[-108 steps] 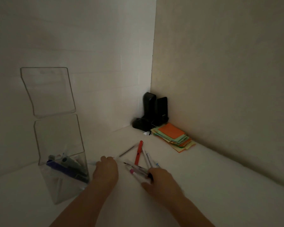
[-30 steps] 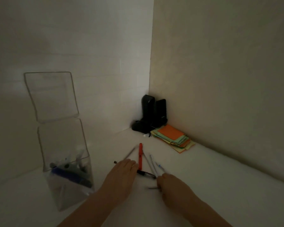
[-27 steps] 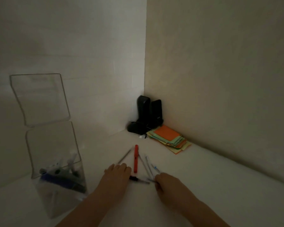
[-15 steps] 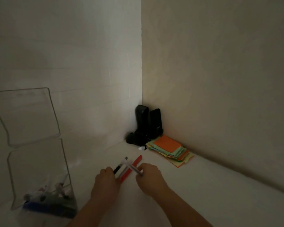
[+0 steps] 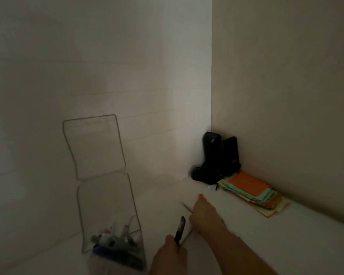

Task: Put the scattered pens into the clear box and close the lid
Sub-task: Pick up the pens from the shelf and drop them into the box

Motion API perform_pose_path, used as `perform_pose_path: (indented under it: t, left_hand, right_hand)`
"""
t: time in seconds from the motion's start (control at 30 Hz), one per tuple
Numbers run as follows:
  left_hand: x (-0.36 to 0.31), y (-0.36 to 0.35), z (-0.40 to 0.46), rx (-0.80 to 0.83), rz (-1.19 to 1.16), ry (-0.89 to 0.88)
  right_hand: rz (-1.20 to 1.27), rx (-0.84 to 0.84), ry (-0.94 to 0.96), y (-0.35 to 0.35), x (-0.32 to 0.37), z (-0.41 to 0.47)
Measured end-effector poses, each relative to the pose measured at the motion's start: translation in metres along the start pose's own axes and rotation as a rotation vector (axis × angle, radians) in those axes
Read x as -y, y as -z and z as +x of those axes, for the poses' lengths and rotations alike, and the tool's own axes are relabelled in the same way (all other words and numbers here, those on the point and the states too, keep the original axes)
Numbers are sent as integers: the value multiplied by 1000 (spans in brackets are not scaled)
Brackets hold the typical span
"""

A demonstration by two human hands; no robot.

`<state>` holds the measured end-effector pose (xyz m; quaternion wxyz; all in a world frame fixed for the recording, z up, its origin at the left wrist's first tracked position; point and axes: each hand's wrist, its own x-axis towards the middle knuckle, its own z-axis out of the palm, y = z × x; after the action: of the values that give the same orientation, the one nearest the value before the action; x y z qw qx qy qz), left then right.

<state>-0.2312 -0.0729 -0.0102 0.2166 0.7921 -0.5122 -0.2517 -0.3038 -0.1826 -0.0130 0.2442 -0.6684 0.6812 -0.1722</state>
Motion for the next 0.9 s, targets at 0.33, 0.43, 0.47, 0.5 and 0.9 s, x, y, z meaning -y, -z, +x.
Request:
perform_pose_path:
  t: [0.33,0.43,0.47,0.5,0.9]
  left_hand:
    - [25,28,-53,220,-586,-333]
    - [27,53,-78,101,-900,-493]
    - [25,64,-82,42,-977,-559]
    - [25,77,-87,-26,-1051,-612]
    - [34,156,-69,-412,-984,-464]
  right_hand:
    - [892,222,-56,52,17,-51]
    - [1640,421,21,79,41,-81]
    - [1734,454,77,85,53,-91]
    - [1775,469,146,88,67,-103]
    - [992,201,490,40,134,-169]
